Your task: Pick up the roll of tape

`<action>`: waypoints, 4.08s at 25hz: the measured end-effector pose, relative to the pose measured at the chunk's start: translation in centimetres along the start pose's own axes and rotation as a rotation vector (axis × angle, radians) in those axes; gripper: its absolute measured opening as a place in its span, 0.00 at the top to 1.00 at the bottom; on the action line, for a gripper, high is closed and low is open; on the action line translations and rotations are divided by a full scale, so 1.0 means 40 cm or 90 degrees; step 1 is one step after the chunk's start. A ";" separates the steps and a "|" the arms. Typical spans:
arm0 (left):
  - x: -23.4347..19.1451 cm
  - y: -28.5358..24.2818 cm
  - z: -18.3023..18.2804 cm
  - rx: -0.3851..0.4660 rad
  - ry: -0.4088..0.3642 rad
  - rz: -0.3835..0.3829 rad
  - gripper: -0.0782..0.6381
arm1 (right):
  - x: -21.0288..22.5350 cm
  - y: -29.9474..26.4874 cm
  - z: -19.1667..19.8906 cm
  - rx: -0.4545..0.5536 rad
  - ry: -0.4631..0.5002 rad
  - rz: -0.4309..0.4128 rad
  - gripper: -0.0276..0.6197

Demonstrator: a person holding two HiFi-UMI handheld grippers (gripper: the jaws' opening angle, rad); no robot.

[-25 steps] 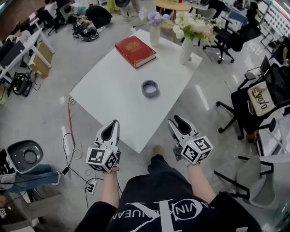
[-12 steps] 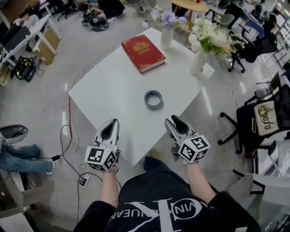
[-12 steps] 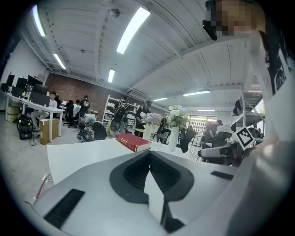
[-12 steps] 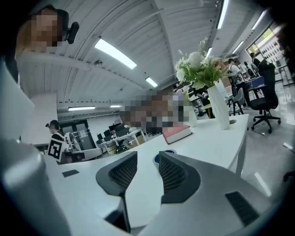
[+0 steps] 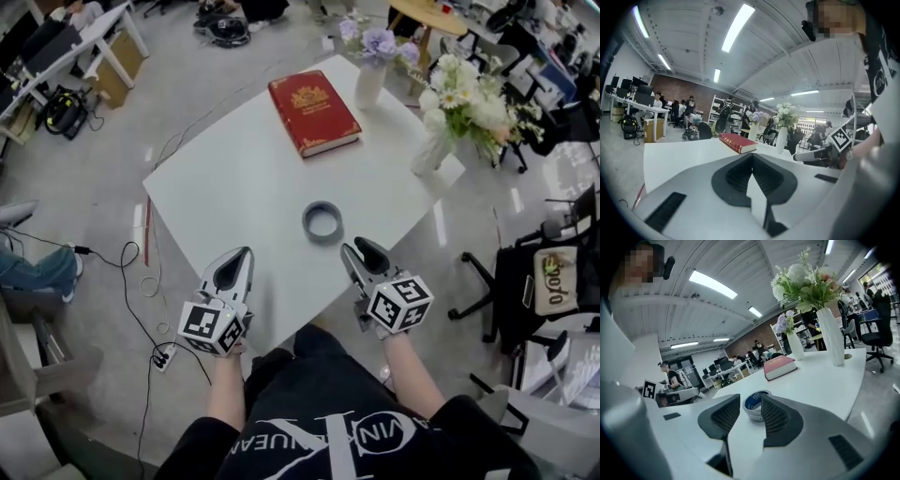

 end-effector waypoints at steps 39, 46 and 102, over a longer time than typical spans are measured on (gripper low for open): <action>-0.099 -0.140 0.070 -0.059 0.047 0.060 0.89 | 0.044 -0.302 -0.029 -0.223 0.073 0.106 0.79; -0.111 -0.138 0.075 -0.054 0.045 0.064 0.89 | 0.046 -0.314 -0.024 -0.222 0.077 0.116 0.79; -0.071 -0.010 -0.171 0.078 -0.038 0.036 0.89 | -0.115 -0.030 -0.224 0.090 0.075 0.012 0.85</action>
Point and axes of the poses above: the fingertips, and each gripper's own axes: y backward along the fingers, x to its right, z out of its underside, the point moved 10 cm from there along y, backward along the fingers, and after that the axes turned 11 degrees about z, right-handed, at the moved point
